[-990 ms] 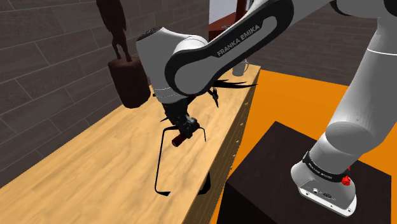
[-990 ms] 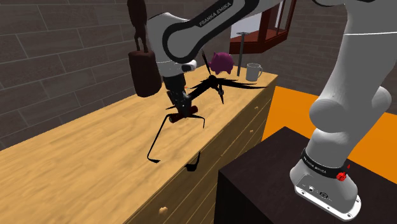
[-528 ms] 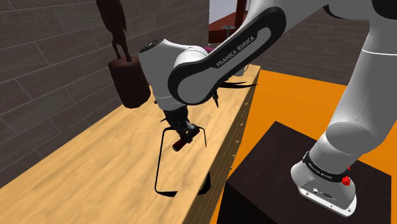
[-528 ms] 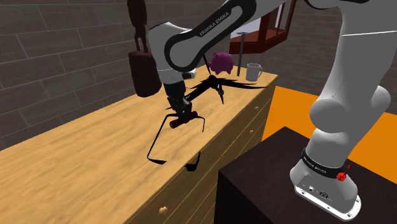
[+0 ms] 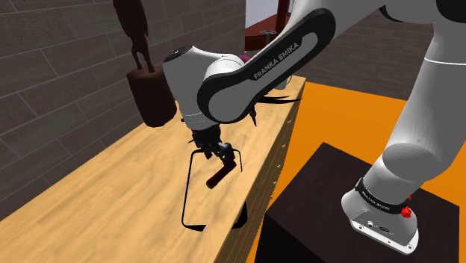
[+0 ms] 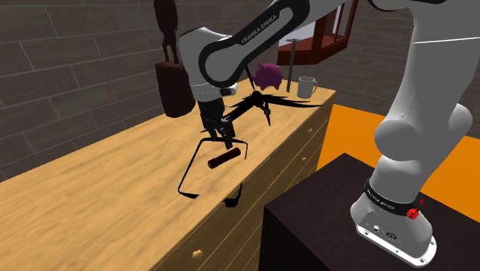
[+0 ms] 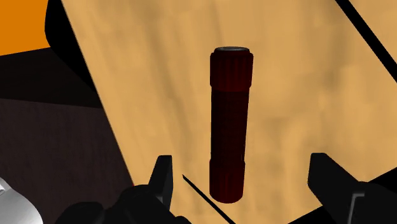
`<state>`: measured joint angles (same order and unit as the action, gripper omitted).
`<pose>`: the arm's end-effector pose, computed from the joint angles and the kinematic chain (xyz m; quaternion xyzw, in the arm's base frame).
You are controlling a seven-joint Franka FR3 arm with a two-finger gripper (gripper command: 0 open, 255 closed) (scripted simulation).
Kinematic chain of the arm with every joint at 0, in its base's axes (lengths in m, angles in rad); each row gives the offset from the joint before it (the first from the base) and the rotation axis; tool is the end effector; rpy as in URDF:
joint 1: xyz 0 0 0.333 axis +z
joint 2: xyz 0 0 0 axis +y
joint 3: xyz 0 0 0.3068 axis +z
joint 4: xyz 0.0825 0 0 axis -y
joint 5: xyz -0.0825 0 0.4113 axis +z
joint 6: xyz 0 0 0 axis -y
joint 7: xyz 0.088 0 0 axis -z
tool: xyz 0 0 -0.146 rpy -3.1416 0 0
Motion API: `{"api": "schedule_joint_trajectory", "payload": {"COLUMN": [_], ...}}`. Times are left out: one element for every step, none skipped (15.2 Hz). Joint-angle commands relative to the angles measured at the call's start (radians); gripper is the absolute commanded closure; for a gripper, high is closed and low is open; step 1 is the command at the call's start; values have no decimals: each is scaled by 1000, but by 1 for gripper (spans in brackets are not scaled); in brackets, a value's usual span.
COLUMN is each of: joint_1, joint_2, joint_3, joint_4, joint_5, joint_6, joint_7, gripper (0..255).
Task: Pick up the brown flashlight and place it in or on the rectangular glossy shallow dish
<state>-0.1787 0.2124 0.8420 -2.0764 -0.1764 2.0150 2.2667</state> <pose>0.4506 0.3334 0.2808 0.7259 -0.6809 -0.0140 0.0966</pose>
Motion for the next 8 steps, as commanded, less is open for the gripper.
{"api": "schedule_joint_trajectory", "payload": {"joint_1": [0, 0, 0, -3, -5, -6, -7, -7], "joint_2": [0, 0, 0, -13, -24, -33, -39, -39], "joint_3": [0, 0, 0, 5, 9, 12, 14, 14], "joint_4": [0, 0, 0, 23, 48, 74, 96, 96], "joint_5": [0, 0, 0, 13, 24, 33, 39, 39], "joint_6": [0, 0, 0, -31, -63, -95, -120, -120], "joint_7": [0, 0, 0, -9, -16, -23, -27, -27], "gripper": [0, 0, 0, 0, 0, 0, 0, 0]}}
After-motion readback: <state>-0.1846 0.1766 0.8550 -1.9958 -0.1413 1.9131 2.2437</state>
